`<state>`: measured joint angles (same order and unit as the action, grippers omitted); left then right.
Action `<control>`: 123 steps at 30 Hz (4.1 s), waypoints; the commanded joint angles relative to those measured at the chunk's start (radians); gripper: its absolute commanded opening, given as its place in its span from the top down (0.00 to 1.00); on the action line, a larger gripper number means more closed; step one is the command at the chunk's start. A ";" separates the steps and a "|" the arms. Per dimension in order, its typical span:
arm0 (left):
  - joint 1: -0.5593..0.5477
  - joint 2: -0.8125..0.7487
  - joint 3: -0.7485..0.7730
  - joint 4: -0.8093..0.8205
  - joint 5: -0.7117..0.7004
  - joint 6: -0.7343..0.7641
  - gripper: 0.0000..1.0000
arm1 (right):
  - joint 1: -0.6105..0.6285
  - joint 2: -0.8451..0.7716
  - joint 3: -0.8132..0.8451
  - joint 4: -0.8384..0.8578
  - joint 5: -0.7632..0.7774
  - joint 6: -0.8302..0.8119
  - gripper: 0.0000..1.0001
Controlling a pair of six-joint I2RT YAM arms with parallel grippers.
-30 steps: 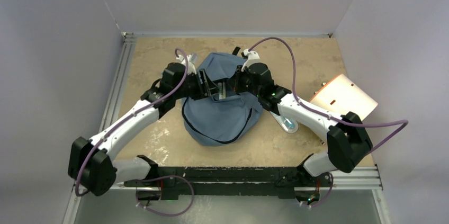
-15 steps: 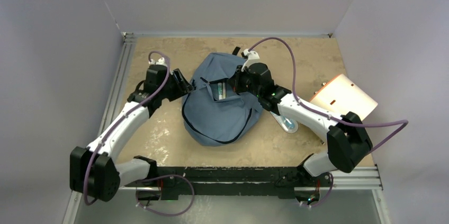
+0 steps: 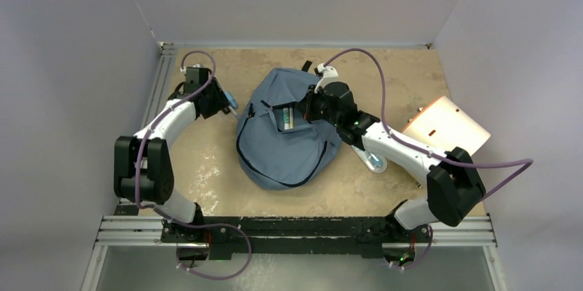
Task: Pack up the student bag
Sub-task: Pick up the stationery from the center of the board.
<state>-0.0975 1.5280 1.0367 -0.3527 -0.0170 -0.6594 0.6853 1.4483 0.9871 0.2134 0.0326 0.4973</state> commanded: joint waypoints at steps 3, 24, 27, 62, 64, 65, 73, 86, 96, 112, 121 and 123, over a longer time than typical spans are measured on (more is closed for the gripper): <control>0.050 0.117 0.131 0.041 -0.025 0.066 0.49 | 0.011 -0.056 0.021 0.056 -0.017 0.017 1.00; 0.075 0.336 0.281 -0.034 -0.092 0.106 0.53 | 0.012 -0.073 0.001 0.032 -0.021 0.018 1.00; 0.081 0.364 0.299 -0.045 -0.082 0.104 0.53 | 0.012 -0.077 -0.001 0.033 -0.022 0.018 1.00; 0.096 0.357 0.328 -0.007 -0.019 0.114 0.55 | 0.012 -0.083 -0.022 0.023 -0.025 0.025 1.00; 0.096 0.372 0.336 -0.012 -0.019 0.116 0.56 | 0.011 -0.084 -0.025 0.023 -0.024 0.024 1.00; 0.096 0.378 0.338 -0.014 -0.018 0.115 0.56 | 0.012 -0.084 -0.027 0.023 -0.022 0.025 1.00; 0.096 0.434 0.361 -0.040 -0.021 0.113 0.55 | 0.012 -0.088 -0.031 0.018 -0.003 0.022 1.00; 0.096 0.488 0.414 -0.152 -0.130 0.132 0.58 | 0.011 -0.095 -0.038 0.014 0.016 0.018 1.00; 0.096 0.528 0.446 -0.182 -0.136 0.165 0.63 | 0.011 -0.104 -0.047 0.011 0.023 0.015 1.00; 0.063 0.622 0.529 -0.272 -0.239 0.261 0.60 | 0.011 -0.111 -0.048 0.009 0.027 0.017 1.00; 0.052 0.632 0.528 -0.272 -0.194 0.262 0.79 | 0.012 -0.121 -0.051 0.005 0.039 0.014 1.00; 0.049 0.620 0.527 -0.281 -0.186 0.258 0.81 | 0.011 -0.123 -0.050 0.003 0.042 0.012 1.00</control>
<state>-0.0425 2.1132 1.5673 -0.5850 -0.2173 -0.4175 0.6876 1.3842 0.9325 0.1776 0.0624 0.5049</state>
